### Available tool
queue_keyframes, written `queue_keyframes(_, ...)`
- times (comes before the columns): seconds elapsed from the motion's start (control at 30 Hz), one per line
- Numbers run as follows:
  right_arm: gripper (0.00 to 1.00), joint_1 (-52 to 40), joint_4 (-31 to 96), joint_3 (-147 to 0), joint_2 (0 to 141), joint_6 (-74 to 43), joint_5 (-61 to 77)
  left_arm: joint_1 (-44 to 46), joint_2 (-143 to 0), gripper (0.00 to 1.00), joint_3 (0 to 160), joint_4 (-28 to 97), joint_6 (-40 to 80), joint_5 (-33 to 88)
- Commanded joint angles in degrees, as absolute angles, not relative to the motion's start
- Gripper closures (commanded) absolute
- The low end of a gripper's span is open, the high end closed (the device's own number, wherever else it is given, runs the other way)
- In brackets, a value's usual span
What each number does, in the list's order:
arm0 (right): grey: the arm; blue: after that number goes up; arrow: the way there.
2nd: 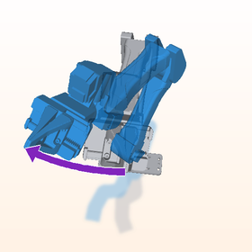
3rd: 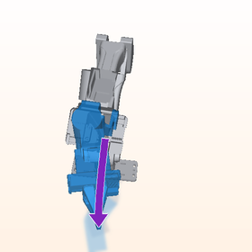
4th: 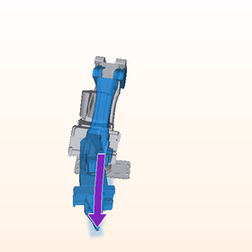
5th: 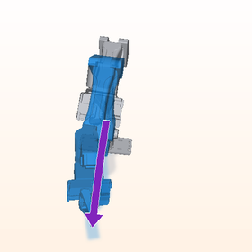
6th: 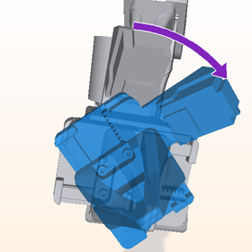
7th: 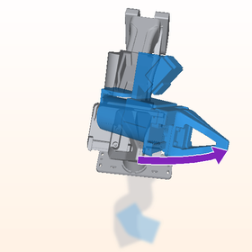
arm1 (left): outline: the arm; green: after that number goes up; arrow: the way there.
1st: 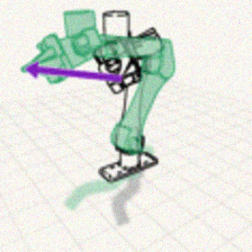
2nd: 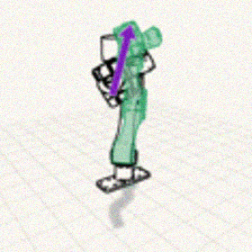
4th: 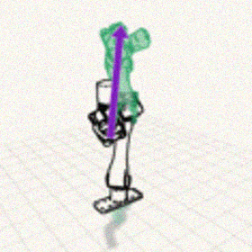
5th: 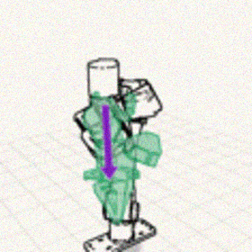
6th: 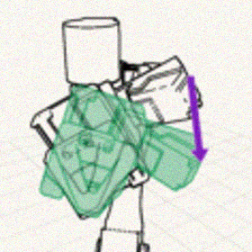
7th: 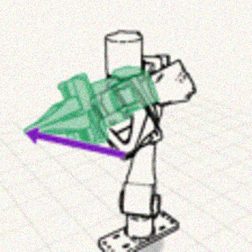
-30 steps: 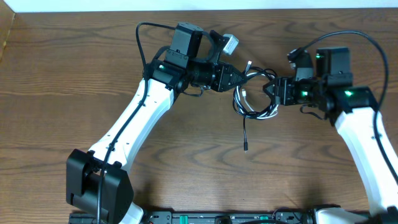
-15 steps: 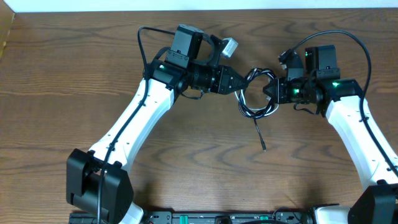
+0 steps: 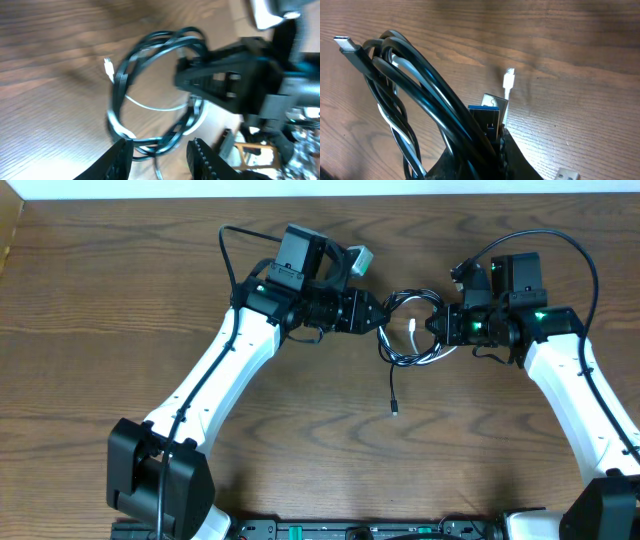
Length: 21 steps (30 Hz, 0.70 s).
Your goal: Untangle cables
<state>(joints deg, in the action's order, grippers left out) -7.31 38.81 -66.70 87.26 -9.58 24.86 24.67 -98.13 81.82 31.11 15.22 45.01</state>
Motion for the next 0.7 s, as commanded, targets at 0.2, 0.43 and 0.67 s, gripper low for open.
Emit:
queue_keyframes(0.2, 0.99, -7.18, 38.74, -66.89, 87.00, -10.24, 26.11, 24.84, -100.44, 0.57, 80.66, 25.21, 15.90, 35.92)
queue_keyframes(0.43, 0.99, -7.18, 38.61, -66.89, 87.00, -10.22, 26.09, 24.84, -100.75, 0.57, 80.66, 15.22, 18.33, 35.97)
queue_keyframes(0.67, 0.99, -7.18, 38.57, -66.89, 87.00, -10.22, 26.02, 25.89, -102.72, 0.56, 80.66, 10.87, 18.31, 35.97)
